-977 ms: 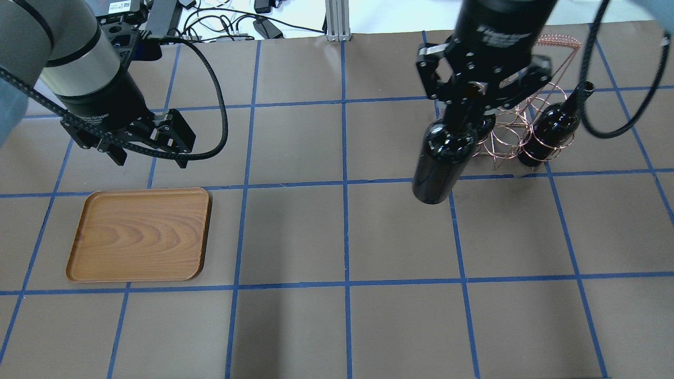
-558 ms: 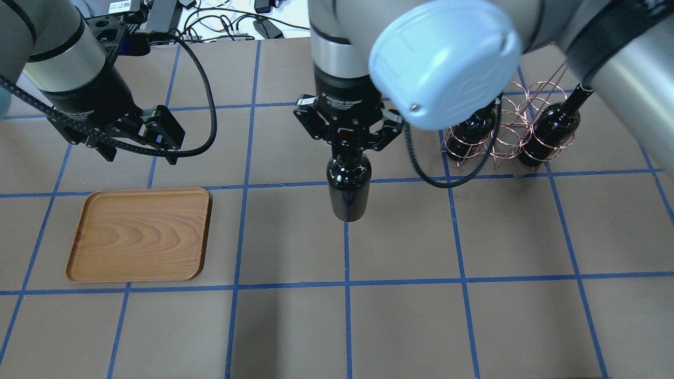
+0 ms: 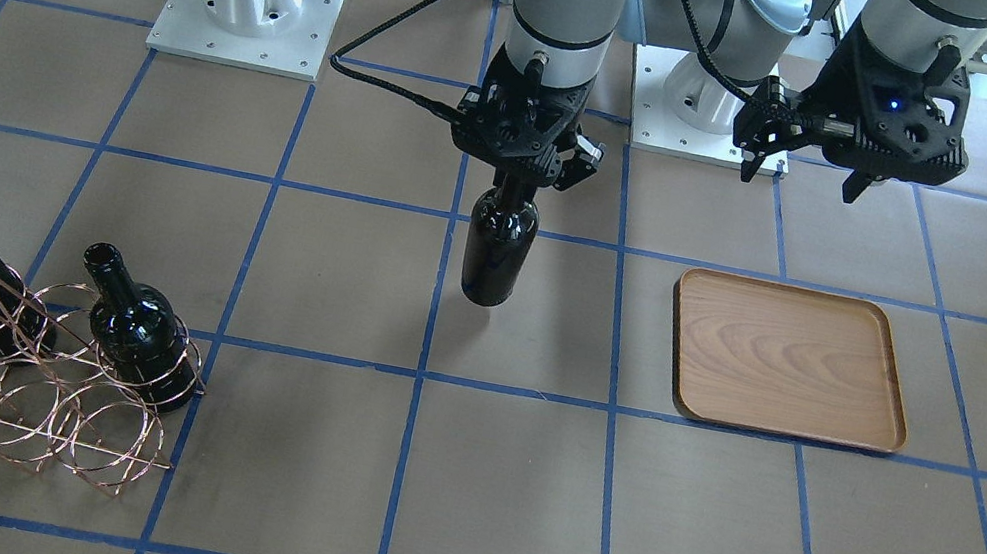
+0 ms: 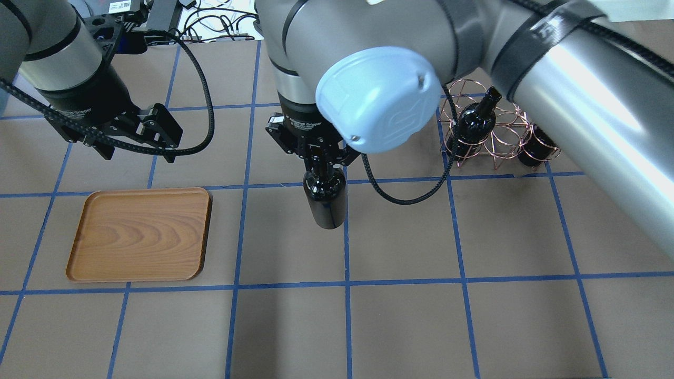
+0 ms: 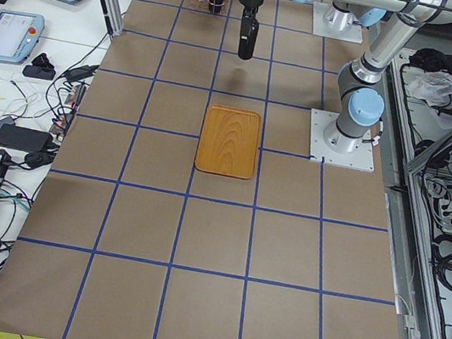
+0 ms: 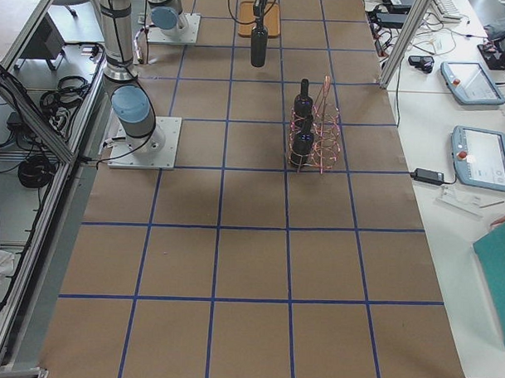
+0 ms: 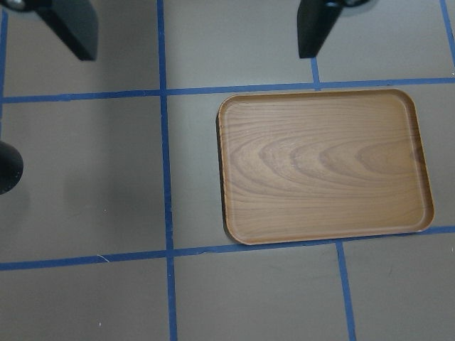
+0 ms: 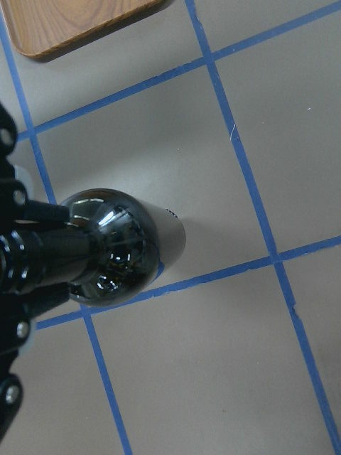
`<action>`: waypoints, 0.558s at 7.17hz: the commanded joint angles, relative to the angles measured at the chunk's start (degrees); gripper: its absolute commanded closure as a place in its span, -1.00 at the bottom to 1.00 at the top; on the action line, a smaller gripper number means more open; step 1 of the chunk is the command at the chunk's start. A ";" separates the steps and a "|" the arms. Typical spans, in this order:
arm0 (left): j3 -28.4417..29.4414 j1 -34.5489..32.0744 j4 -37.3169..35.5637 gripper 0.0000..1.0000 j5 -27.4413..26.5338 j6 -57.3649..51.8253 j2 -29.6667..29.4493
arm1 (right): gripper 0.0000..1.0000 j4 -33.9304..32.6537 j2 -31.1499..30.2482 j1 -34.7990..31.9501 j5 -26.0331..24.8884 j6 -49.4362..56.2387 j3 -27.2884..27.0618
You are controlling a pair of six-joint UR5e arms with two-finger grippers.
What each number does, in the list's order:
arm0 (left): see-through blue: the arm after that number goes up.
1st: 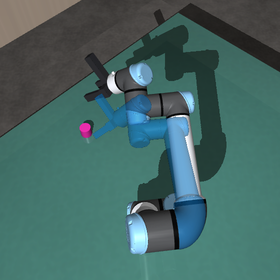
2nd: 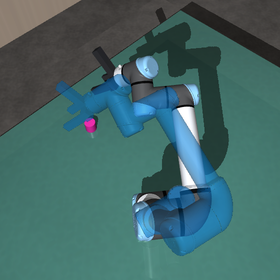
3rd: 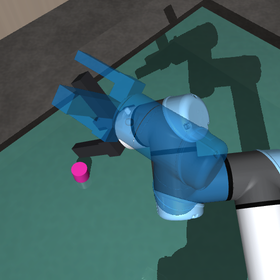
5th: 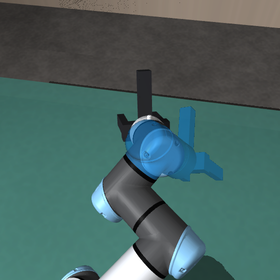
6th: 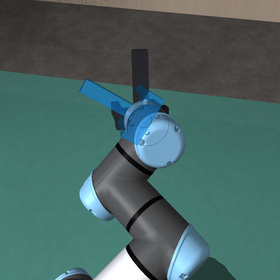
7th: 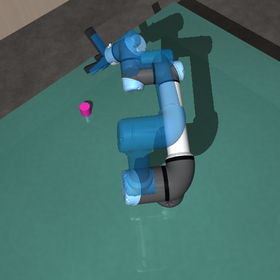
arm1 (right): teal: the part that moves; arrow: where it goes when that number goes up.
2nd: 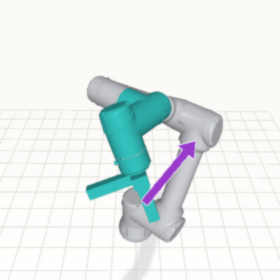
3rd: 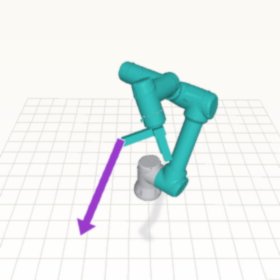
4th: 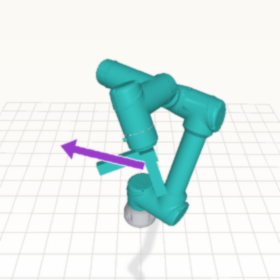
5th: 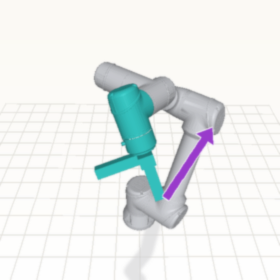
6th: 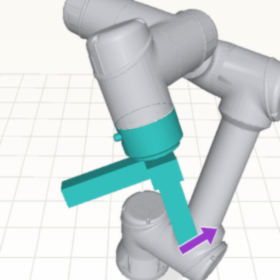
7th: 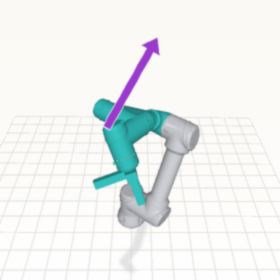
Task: Take wine from basket and place on tray
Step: 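Stand the bottle upright on the table toward the tray, open right gripper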
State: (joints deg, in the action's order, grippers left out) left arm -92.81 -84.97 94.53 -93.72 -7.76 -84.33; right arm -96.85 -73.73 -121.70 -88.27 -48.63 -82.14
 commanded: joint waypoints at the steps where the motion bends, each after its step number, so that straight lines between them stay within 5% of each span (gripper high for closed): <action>1: 0.00 -0.01 -0.14 -1.00 0.73 -0.15 0.40 | 1.00 -5.18 0.60 -0.56 -0.15 -0.32 -3.54; 2: 0.00 0.25 -0.14 -1.00 0.82 -0.15 0.40 | 0.75 -5.28 1.39 -0.73 -0.15 -0.32 -3.81; 3: -0.09 0.25 -0.14 -1.00 0.48 -0.15 0.31 | -0.63 -5.28 1.48 -0.56 0.29 -0.32 -3.81; 4: -0.09 0.25 -0.14 -1.00 0.91 -0.15 0.31 | -1.00 -5.19 1.66 -0.56 1.07 0.37 -3.20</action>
State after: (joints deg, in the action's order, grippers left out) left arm -92.86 -84.76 94.39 -93.06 -7.91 -84.01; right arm -101.99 -72.34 -122.29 -87.94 -48.79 -85.68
